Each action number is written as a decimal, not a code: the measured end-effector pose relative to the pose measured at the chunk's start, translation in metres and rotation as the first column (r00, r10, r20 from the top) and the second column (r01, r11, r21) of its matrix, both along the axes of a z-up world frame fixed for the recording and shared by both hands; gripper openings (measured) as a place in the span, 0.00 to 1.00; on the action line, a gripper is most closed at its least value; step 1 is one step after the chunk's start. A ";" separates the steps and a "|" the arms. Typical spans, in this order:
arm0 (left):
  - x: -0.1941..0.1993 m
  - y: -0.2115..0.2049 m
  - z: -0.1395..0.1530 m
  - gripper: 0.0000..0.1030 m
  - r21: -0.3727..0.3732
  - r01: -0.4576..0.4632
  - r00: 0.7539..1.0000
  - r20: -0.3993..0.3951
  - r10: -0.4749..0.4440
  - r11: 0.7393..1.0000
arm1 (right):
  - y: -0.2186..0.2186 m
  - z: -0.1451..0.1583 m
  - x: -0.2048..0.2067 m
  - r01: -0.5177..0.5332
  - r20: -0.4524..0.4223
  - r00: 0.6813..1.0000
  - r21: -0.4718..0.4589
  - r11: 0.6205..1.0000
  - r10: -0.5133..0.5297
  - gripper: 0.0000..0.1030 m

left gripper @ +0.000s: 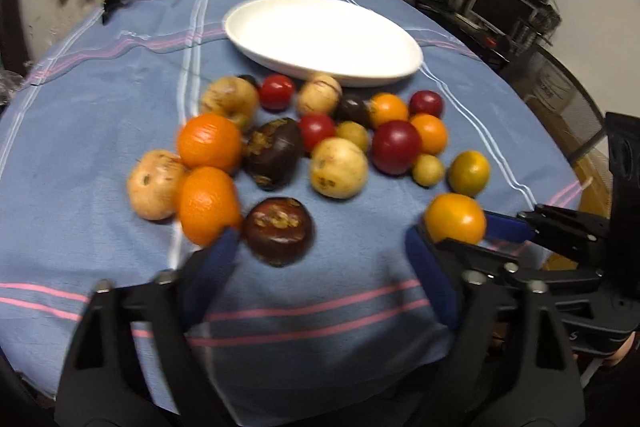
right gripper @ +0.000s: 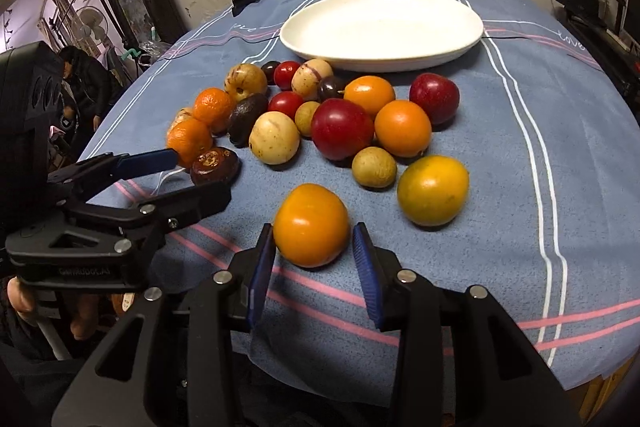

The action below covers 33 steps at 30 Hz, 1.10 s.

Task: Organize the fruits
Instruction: 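Grasp the dark mangosteen with the left tool while the right tool grasps a small orange fruit, then carry both fruits over the white plate and open both tools to release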

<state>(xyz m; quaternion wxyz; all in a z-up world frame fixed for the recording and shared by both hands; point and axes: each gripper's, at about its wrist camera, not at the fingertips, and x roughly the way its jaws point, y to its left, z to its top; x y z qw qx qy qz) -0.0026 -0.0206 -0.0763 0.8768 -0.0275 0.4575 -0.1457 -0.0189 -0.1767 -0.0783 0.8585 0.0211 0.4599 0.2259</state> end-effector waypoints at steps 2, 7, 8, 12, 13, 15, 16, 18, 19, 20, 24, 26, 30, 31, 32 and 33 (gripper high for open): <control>0.004 -0.002 -0.007 0.73 0.020 -0.006 1.000 -0.018 0.007 1.000 | 0.002 0.000 -0.001 -0.002 0.002 1.000 -0.010 1.000 0.002 0.40; 0.012 0.005 -0.014 0.75 -0.053 -0.022 0.999 -0.037 0.020 0.998 | 0.007 -0.001 0.000 -0.007 0.018 1.000 -0.041 0.999 0.008 0.42; 0.011 0.005 -0.013 0.75 -0.057 -0.023 0.999 -0.029 0.022 0.998 | 0.007 -0.001 0.000 -0.007 0.019 1.000 -0.042 0.999 0.008 0.42; 0.014 0.008 -0.010 0.41 -0.018 -0.061 0.998 0.009 0.062 0.998 | 0.012 -0.005 0.001 -0.002 0.043 0.999 -0.096 0.995 0.006 0.42; 0.014 0.009 -0.010 0.41 -0.027 -0.063 0.998 0.006 0.063 0.998 | 0.014 -0.007 0.003 0.001 0.045 0.999 -0.108 0.994 0.003 0.42; 0.012 0.007 -0.009 0.41 -0.016 -0.059 0.998 0.016 0.060 0.998 | 0.013 -0.009 0.008 0.008 0.031 1.000 -0.085 0.996 -0.005 0.42; 0.014 0.006 -0.009 0.41 -0.006 -0.059 0.998 0.020 0.059 0.998 | 0.012 -0.009 0.011 0.012 0.021 1.000 -0.071 0.997 -0.010 0.42; 0.016 0.004 -0.009 0.41 0.004 -0.057 0.998 0.028 0.057 0.998 | 0.009 -0.013 0.021 0.028 -0.003 1.000 -0.037 0.999 -0.028 0.44; 0.016 0.005 -0.012 0.42 0.007 -0.058 0.998 0.031 0.058 0.998 | 0.008 -0.014 0.025 0.037 -0.005 0.999 -0.029 0.999 -0.038 0.44; 0.018 0.003 -0.012 0.42 0.012 -0.060 0.998 0.038 0.059 0.998 | 0.009 -0.014 0.029 0.044 -0.002 0.999 -0.023 0.999 -0.044 0.44; 0.022 0.000 -0.018 0.41 0.041 -0.063 0.996 0.060 0.061 0.997 | 0.013 -0.014 0.035 0.066 0.028 0.997 0.001 0.998 -0.066 0.37; 0.019 0.006 -0.018 0.40 0.008 -0.058 0.997 0.051 0.058 0.998 | 0.013 -0.013 0.033 0.083 0.029 0.996 0.018 0.996 -0.084 0.37; 0.009 0.020 -0.011 0.40 -0.039 -0.065 0.996 0.051 0.067 0.997 | 0.014 -0.001 0.020 0.082 0.060 0.995 -0.003 0.997 -0.081 0.37; 0.007 0.022 -0.010 0.40 -0.045 -0.067 0.996 0.052 0.069 0.997 | 0.013 0.003 0.017 0.083 0.068 0.994 0.001 0.997 -0.083 0.37; 0.005 0.023 -0.008 0.40 -0.050 -0.069 0.996 0.053 0.071 0.996 | 0.014 0.005 0.018 0.082 0.072 0.994 0.003 0.997 -0.082 0.37; 0.003 0.023 -0.005 0.40 -0.050 -0.071 0.996 0.057 0.074 0.996 | 0.014 0.009 0.016 0.077 0.082 0.994 0.004 0.997 -0.077 0.37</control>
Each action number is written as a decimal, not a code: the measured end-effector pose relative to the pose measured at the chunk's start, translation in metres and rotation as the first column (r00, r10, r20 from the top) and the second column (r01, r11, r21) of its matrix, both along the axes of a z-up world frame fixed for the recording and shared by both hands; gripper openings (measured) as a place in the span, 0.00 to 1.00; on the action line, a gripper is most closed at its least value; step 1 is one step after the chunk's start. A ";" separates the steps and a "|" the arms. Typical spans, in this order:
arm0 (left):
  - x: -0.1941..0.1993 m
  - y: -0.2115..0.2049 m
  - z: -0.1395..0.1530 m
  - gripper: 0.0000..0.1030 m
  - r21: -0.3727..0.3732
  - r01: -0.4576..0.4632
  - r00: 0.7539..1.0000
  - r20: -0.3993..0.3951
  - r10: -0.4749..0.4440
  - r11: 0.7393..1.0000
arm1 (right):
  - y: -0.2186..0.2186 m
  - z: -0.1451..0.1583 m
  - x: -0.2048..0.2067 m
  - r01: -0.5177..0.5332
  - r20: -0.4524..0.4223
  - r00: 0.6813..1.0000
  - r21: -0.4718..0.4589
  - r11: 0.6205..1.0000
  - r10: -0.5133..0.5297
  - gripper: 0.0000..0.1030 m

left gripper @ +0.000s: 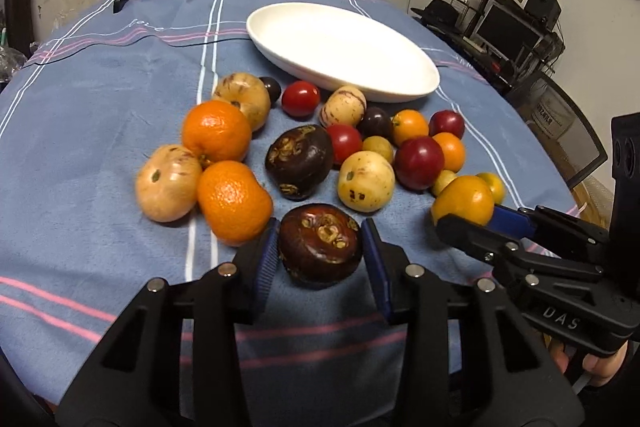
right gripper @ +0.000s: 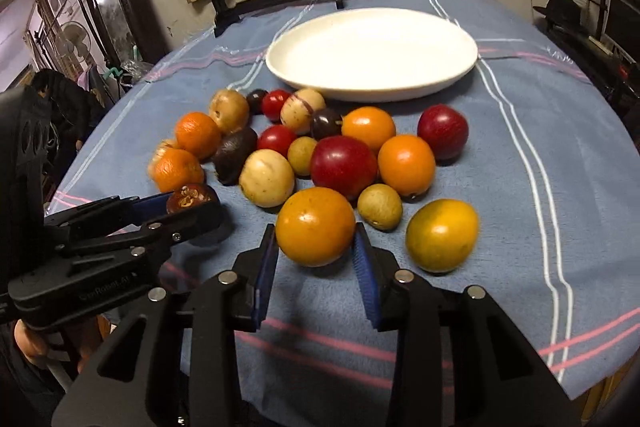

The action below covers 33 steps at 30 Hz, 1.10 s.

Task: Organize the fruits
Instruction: 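Carry both fruits over the white plate and open both tools to release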

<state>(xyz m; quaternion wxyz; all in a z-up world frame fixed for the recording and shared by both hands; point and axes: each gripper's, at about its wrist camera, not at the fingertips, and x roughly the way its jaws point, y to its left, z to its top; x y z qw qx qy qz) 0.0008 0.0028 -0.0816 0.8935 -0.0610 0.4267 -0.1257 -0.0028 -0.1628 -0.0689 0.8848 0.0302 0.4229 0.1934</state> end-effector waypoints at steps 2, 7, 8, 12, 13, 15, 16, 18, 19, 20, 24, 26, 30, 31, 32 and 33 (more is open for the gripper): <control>-0.003 -0.001 0.006 0.40 0.009 -0.003 1.000 0.019 0.003 1.000 | 0.000 0.004 0.000 -0.009 0.008 1.000 0.000 1.000 0.009 0.37; -0.001 -0.005 0.025 0.40 0.023 0.009 0.999 0.053 -0.010 1.000 | -0.011 0.012 0.011 -0.003 0.017 1.000 0.001 1.000 0.003 0.37; 0.003 -0.005 0.030 0.40 0.022 0.013 0.998 0.056 -0.015 1.000 | -0.013 0.013 0.014 -0.003 0.019 1.000 0.000 1.000 0.003 0.37; 0.036 -0.004 0.058 0.41 0.013 0.020 0.997 0.075 -0.021 1.000 | -0.020 0.029 0.043 -0.016 0.034 0.999 -0.012 1.000 0.016 0.37; 0.054 -0.004 0.067 0.41 0.018 0.029 0.996 0.078 -0.031 0.999 | -0.020 0.035 0.052 -0.018 0.042 0.999 -0.017 1.000 0.019 0.37; 0.086 -0.005 0.078 0.41 0.007 0.042 0.997 0.058 -0.042 0.999 | -0.021 0.045 0.082 -0.016 0.067 0.998 -0.033 0.999 0.018 0.37; 0.105 -0.006 0.081 0.41 0.002 0.045 0.998 0.046 -0.045 0.999 | -0.022 0.048 0.097 -0.013 0.069 0.997 -0.037 0.999 0.015 0.37; 0.151 -0.012 0.083 0.41 0.021 0.041 0.999 0.030 -0.041 0.999 | -0.022 0.049 0.140 -0.018 0.037 0.999 -0.021 1.000 0.019 0.37; 0.172 -0.015 0.083 0.41 0.035 0.032 0.999 0.024 -0.032 0.999 | -0.020 0.046 0.169 -0.019 0.003 1.000 -0.013 1.000 0.019 0.37; 0.199 -0.020 0.078 0.41 0.038 0.025 1.000 -0.003 -0.025 0.999 | -0.018 0.043 0.186 -0.016 -0.018 1.000 -0.015 1.000 0.016 0.37; 0.275 -0.034 0.050 0.41 0.042 -0.009 0.994 -0.109 0.013 0.999 | -0.006 0.023 0.258 -0.035 -0.101 0.994 -0.068 0.997 0.028 0.37; 0.300 -0.039 0.038 0.41 0.075 -0.020 0.991 -0.133 0.030 0.997 | -0.001 0.009 0.286 -0.047 -0.148 0.988 -0.085 0.995 0.034 0.37; 0.328 -0.039 0.022 0.41 0.063 -0.046 0.982 -0.178 0.057 0.997 | 0.005 -0.003 0.311 -0.062 -0.159 0.986 -0.116 0.991 0.043 0.37; 0.333 -0.038 0.020 0.42 0.067 -0.049 0.982 -0.177 0.061 0.996 | 0.008 -0.004 0.314 -0.068 -0.162 0.986 -0.122 0.990 0.047 0.37; 0.337 -0.039 0.019 0.42 0.071 -0.050 0.982 -0.180 0.062 0.996 | 0.009 -0.005 0.315 -0.071 -0.165 0.985 -0.128 0.989 0.050 0.37; 0.340 -0.039 0.019 0.44 0.073 -0.058 0.981 -0.183 0.071 0.996 | 0.010 -0.007 0.317 -0.076 -0.172 0.984 -0.138 0.988 0.052 0.39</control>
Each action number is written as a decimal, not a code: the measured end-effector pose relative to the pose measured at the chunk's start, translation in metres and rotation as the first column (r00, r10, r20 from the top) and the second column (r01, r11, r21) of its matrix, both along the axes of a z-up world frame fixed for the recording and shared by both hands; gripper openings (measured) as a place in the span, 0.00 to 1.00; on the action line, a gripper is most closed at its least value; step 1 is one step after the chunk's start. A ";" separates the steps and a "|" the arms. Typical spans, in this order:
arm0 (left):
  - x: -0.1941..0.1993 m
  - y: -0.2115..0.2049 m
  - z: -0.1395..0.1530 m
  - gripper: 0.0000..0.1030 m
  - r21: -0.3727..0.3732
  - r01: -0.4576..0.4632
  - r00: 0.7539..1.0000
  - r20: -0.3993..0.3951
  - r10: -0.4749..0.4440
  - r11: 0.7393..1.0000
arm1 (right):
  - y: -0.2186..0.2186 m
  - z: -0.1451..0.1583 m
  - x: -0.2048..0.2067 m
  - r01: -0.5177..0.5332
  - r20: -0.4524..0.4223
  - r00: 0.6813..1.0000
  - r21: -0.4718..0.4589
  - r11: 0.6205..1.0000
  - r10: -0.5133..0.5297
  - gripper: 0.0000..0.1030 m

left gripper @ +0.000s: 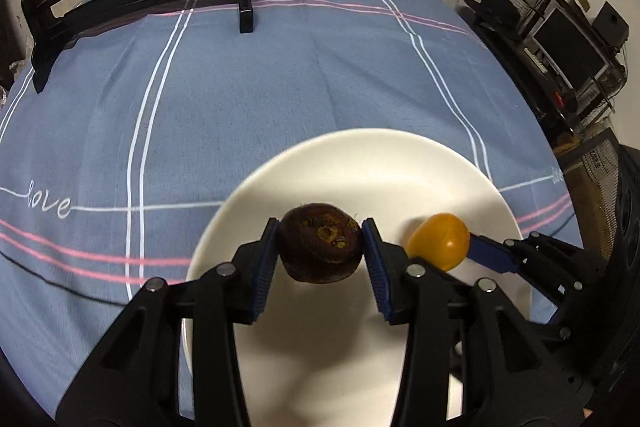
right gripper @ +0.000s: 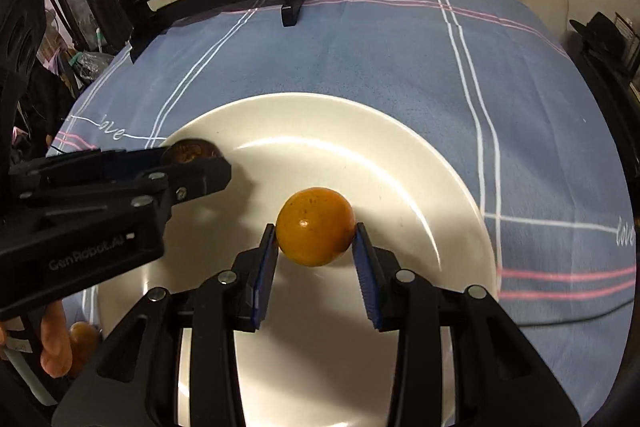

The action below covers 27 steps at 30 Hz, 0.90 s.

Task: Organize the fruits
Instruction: 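Carry both fruits over the white plate and open both tools to release, then grasp the small yellow fruit with the right tool while the left tool approaches a mandarin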

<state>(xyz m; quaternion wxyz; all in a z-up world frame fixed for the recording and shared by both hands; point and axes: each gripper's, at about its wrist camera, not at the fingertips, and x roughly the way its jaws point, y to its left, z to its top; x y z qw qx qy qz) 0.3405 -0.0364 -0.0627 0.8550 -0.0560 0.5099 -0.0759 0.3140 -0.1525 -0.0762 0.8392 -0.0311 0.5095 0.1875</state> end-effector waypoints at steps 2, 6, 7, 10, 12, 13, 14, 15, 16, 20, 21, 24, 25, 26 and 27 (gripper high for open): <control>0.002 0.004 0.005 0.66 -0.018 -0.015 1.000 0.001 0.015 1.000 | 0.001 0.002 -0.001 0.014 0.024 1.000 -0.040 0.999 -0.013 0.49; -0.027 0.020 0.037 0.78 -0.034 -0.016 0.997 0.075 0.019 0.999 | -0.011 0.033 -0.027 0.033 0.099 0.995 -0.017 0.999 -0.031 0.62; -0.037 0.025 0.044 0.79 -0.043 -0.012 0.996 0.086 0.016 0.999 | -0.017 0.046 -0.041 0.036 0.111 0.993 0.002 0.999 -0.036 0.63; -0.082 0.040 0.065 0.87 -0.052 -0.010 0.991 0.132 0.017 0.999 | -0.029 0.067 -0.078 0.048 0.114 0.992 0.035 0.998 -0.051 0.69; -0.123 0.051 0.070 0.91 -0.039 -0.010 0.986 0.168 0.016 0.999 | -0.038 0.073 -0.111 0.053 0.098 0.993 0.086 0.995 -0.062 0.84; -0.137 0.054 0.069 0.93 -0.037 -0.002 0.984 0.177 0.009 0.999 | -0.043 0.073 -0.135 0.053 0.105 0.992 0.117 0.992 -0.066 0.90; -0.158 0.060 0.064 0.95 -0.033 0.011 0.984 0.181 -0.004 0.999 | -0.044 0.072 -0.148 0.054 0.117 0.991 0.125 0.991 -0.068 0.90; -0.173 0.064 0.058 0.95 -0.035 0.011 0.984 0.179 -0.004 0.999 | -0.046 0.068 -0.168 0.065 0.135 0.988 0.118 0.991 -0.081 0.90; -0.188 0.069 0.051 0.95 -0.048 0.007 0.984 0.179 0.002 0.999 | -0.045 0.065 -0.180 0.077 0.144 0.985 0.104 0.992 -0.091 0.90; -0.257 0.089 0.036 0.95 -0.099 -0.031 0.971 0.233 0.054 0.995 | -0.050 0.045 -0.240 0.107 0.184 0.976 0.050 0.993 -0.114 0.90; -0.274 0.090 0.035 0.95 -0.084 -0.032 0.966 0.254 0.053 0.996 | -0.052 0.042 -0.247 0.117 0.182 0.976 0.043 0.992 -0.123 0.90; -0.308 0.086 0.034 0.95 -0.027 -0.019 0.958 0.285 0.026 0.999 | -0.059 0.033 -0.269 0.128 0.150 0.980 0.046 0.991 -0.134 0.90; -0.315 0.083 0.033 0.95 -0.012 -0.009 0.958 0.285 0.012 1.000 | -0.060 0.032 -0.272 0.131 0.148 0.979 0.047 0.990 -0.137 0.90; -0.323 0.080 0.031 0.95 -0.002 0.000 0.959 0.283 0.001 1.000 | -0.061 0.030 -0.278 0.135 0.149 0.979 0.049 0.990 -0.141 0.90; -0.328 0.079 0.030 0.95 0.002 0.005 0.960 0.281 -0.005 1.000 | -0.062 0.029 -0.283 0.135 0.148 0.979 0.052 0.989 -0.142 0.91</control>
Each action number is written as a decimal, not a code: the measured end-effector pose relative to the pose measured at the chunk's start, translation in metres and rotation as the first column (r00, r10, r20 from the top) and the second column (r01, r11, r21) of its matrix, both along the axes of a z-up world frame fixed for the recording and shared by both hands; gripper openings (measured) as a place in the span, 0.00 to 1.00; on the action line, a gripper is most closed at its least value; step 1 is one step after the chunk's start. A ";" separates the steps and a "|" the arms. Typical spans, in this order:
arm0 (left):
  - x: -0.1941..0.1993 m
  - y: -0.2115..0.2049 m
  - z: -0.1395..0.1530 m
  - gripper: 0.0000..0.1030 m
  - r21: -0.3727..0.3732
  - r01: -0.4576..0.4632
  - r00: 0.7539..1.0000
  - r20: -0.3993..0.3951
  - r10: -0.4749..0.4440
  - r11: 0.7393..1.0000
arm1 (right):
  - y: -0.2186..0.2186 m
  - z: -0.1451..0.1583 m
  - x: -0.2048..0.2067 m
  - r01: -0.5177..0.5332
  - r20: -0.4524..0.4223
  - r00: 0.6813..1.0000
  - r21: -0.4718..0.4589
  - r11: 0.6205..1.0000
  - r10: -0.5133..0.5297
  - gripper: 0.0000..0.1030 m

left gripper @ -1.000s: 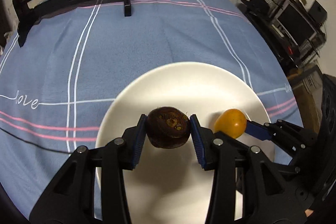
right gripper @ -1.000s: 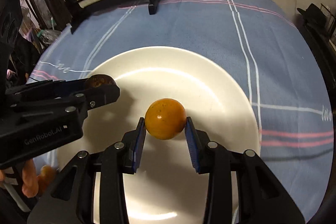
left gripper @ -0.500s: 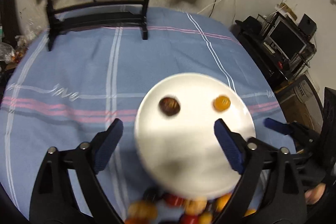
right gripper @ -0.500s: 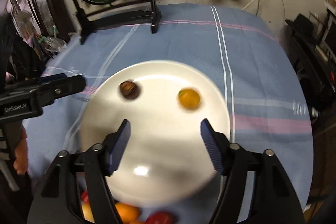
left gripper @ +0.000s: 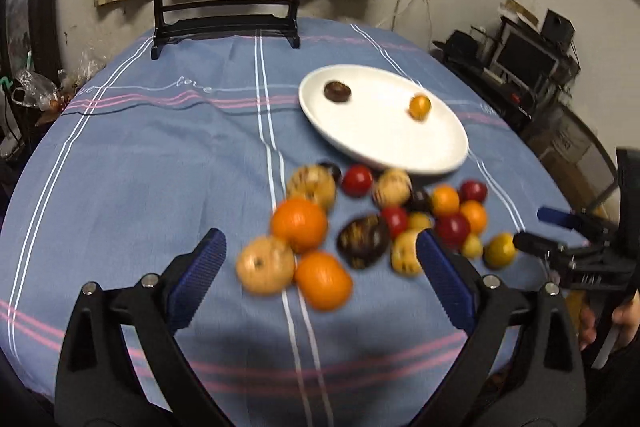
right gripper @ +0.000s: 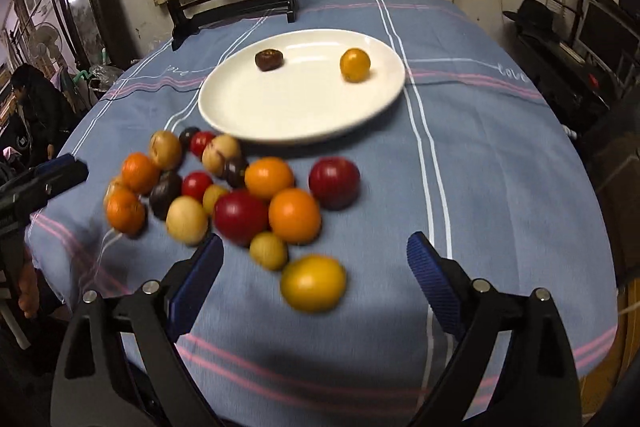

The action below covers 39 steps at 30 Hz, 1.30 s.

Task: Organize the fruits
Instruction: 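Grasp the small yellow fruit with the right tool while the left tool approaches a mandarin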

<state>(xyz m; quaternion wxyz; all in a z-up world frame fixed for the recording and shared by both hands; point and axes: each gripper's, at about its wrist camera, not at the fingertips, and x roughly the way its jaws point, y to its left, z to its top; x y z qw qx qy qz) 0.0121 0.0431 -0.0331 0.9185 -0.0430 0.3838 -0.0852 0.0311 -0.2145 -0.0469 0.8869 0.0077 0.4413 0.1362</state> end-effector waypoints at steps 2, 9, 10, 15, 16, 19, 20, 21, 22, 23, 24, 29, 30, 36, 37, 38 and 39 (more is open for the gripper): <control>-0.008 -0.001 -0.003 0.95 0.002 0.009 1.000 -0.012 -0.009 1.000 | 0.001 -0.002 -0.005 -0.002 -0.006 1.000 0.009 1.000 0.002 0.90; -0.025 -0.009 -0.012 0.95 0.018 0.023 0.999 -0.040 -0.023 1.000 | 0.008 -0.013 -0.020 -0.032 -0.007 0.999 -0.049 0.998 0.031 0.90; -0.026 -0.010 -0.012 0.95 0.024 0.026 0.999 -0.044 -0.025 0.999 | 0.008 -0.015 -0.021 -0.035 -0.010 0.999 -0.049 0.998 0.035 0.90; -0.028 -0.003 -0.022 0.95 0.052 -0.001 0.997 -0.073 0.005 0.999 | 0.010 -0.016 -0.025 -0.060 -0.013 0.998 -0.002 0.998 0.060 0.90; -0.028 0.000 -0.022 0.95 0.048 -0.008 0.997 -0.079 0.012 0.999 | 0.013 -0.015 -0.025 -0.071 -0.009 0.997 0.008 0.997 0.071 0.90; -0.026 0.008 -0.025 0.95 0.028 -0.023 0.995 -0.093 0.026 0.999 | 0.027 -0.012 -0.030 -0.127 0.029 0.992 0.052 0.991 0.126 0.75; -0.026 0.010 -0.026 0.95 0.026 -0.027 0.995 -0.095 0.029 0.999 | 0.032 -0.013 -0.029 -0.140 0.028 0.990 0.051 0.989 0.139 0.69; -0.026 0.011 -0.026 0.95 0.024 -0.027 0.995 -0.097 0.029 0.999 | 0.035 -0.015 -0.026 -0.142 0.018 0.990 0.047 0.989 0.142 0.57; -0.026 0.012 -0.027 0.95 0.019 -0.024 0.995 -0.099 0.026 1.000 | 0.037 -0.017 -0.023 -0.144 0.005 0.990 0.048 0.988 0.144 0.47; -0.025 0.012 -0.027 0.95 0.015 -0.022 0.995 -0.101 0.023 1.000 | 0.040 -0.021 -0.018 -0.151 -0.018 0.988 0.054 0.987 0.152 0.44; -0.025 0.012 -0.028 0.95 0.010 -0.017 0.995 -0.103 0.018 1.000 | 0.042 -0.023 -0.014 -0.155 -0.031 0.987 0.049 0.987 0.156 0.40; -0.026 0.010 -0.028 0.95 -0.005 0.002 0.995 -0.099 -0.002 1.000 | 0.052 -0.021 -0.007 -0.132 -0.028 0.991 -0.051 0.990 0.131 0.40; -0.025 0.009 -0.029 0.95 -0.012 0.008 0.995 -0.103 -0.009 1.000 | 0.054 -0.023 -0.004 -0.130 -0.045 0.991 -0.078 0.988 0.127 0.39; -0.022 0.002 -0.030 0.95 -0.022 0.034 0.993 -0.109 -0.036 0.999 | 0.083 -0.033 0.025 -0.225 -0.132 0.972 -0.299 0.927 0.193 0.36; -0.022 0.002 -0.030 0.95 -0.026 0.034 0.993 -0.108 -0.037 0.999 | 0.086 -0.034 0.029 -0.246 -0.136 0.968 -0.327 0.913 0.212 0.30; -0.022 0.003 -0.030 0.95 -0.033 0.033 0.994 -0.108 -0.036 0.999 | 0.086 -0.034 0.029 -0.253 -0.133 0.966 -0.340 0.906 0.220 0.26; -0.022 0.003 -0.030 0.95 -0.036 0.033 0.993 -0.108 -0.037 0.999 | 0.084 -0.033 0.030 -0.259 -0.135 0.964 -0.324 0.910 0.227 0.26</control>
